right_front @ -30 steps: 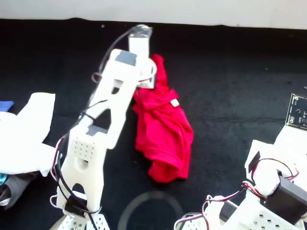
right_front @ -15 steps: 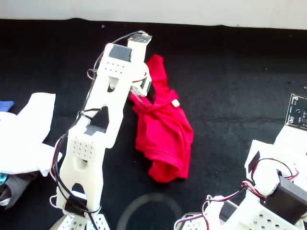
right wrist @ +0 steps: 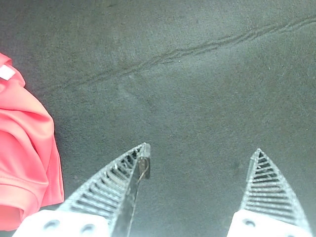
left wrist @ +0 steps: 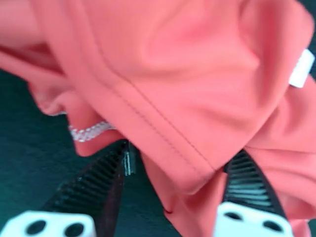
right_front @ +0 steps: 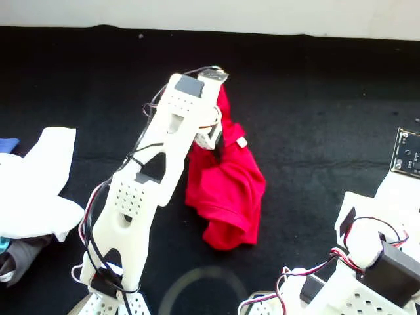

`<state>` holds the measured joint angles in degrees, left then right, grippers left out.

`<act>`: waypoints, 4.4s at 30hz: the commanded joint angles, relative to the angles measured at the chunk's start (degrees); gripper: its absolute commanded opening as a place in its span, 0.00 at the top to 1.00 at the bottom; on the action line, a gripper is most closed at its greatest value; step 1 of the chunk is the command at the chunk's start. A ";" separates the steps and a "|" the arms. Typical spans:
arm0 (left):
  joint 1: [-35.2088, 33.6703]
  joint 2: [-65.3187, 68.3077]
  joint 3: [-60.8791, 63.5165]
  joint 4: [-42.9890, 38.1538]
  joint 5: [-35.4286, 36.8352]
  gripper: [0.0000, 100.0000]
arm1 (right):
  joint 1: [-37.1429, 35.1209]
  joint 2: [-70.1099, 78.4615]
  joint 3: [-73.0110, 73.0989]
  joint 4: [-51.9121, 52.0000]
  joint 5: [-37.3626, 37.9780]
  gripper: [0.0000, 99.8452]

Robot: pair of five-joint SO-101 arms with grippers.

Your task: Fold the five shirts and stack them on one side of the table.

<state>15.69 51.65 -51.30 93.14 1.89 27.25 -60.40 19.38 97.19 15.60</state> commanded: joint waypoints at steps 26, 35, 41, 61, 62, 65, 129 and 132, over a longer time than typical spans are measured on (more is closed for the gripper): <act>0.57 -7.78 -2.07 -5.89 -0.53 0.82 | 0.13 -0.40 0.22 -0.75 0.62 0.69; 0.13 -7.87 -11.56 -3.43 -0.62 0.99 | 0.13 -0.40 0.22 -0.75 0.62 0.69; -1.63 -7.87 -27.38 8.26 -2.99 0.99 | -0.57 0.13 0.84 -1.01 0.26 0.69; -37.58 -36.53 7.16 8.70 -24.97 0.99 | -41.01 18.15 6.90 -10.59 -14.24 0.69; -38.64 -38.46 10.86 8.70 -26.37 0.99 | -43.38 20.70 5.23 -10.59 -14.77 0.69; -42.51 -43.65 20.35 8.62 -29.36 0.99 | -49.27 28.09 0.48 -10.59 -16.26 0.69; -43.03 -46.73 37.49 7.30 -30.59 0.99 | -44.26 69.67 -19.82 -23.60 -16.79 0.99; -39.43 -46.73 39.60 7.21 -30.51 0.99 | -39.96 63.08 -22.99 -21.32 -14.33 0.99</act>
<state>-27.47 7.78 -12.35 100.70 -28.35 -17.14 10.81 1.27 73.63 -1.10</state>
